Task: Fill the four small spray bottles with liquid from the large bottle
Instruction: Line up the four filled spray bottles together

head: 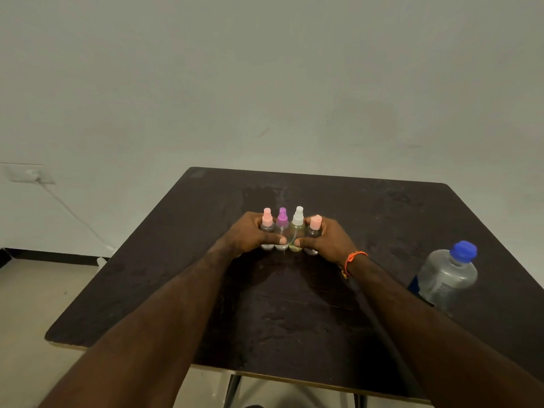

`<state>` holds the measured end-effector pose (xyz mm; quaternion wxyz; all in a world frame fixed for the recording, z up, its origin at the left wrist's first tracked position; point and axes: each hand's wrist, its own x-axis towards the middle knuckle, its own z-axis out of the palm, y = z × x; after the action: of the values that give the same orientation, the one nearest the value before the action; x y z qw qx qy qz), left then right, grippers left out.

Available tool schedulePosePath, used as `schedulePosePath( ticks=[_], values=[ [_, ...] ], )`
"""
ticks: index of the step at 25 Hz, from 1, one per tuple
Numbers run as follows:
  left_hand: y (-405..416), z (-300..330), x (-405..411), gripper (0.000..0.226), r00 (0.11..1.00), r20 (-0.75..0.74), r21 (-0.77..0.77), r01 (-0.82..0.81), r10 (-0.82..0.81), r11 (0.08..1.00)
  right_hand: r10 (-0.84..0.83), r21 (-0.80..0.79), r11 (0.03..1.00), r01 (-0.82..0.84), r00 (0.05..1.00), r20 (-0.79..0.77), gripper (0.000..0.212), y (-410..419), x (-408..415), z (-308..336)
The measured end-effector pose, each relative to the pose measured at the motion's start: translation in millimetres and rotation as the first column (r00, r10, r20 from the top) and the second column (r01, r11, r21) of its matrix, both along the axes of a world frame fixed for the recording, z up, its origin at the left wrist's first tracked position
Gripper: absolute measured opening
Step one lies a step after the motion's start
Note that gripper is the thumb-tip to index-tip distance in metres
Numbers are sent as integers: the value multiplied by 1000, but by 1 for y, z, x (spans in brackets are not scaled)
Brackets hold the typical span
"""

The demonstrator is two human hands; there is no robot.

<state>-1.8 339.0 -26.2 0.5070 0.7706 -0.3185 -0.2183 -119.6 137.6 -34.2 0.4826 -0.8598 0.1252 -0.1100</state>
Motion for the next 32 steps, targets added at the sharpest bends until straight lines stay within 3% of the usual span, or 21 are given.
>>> schedulePosePath(
  ticks=[5, 12, 23, 29, 32],
  values=[
    [13, -3, 28, 20, 998, 46, 9, -42, 41, 999, 9, 7, 1000, -10, 1000, 17, 36, 14, 35, 0],
    [8, -7, 124, 26, 987, 104, -26, -117, 119, 993, -5, -27, 1000, 6, 1000, 31, 29, 11, 144, 1],
    [-22, -9, 258, 26, 988, 148, -27, -43, 47, 999, 53, -42, 998, -51, 996, 65, 25, -26, 276, -4],
    [-25, -6, 270, 30, 992, 128, 8, -16, 15, 1000, 60, -7, 998, -59, 997, 46, 47, -30, 285, -9],
    [-18, -6, 257, 58, 994, 96, 35, -54, 50, 998, 58, 47, 997, -59, 998, 15, 98, -27, 268, 1]
  ],
)
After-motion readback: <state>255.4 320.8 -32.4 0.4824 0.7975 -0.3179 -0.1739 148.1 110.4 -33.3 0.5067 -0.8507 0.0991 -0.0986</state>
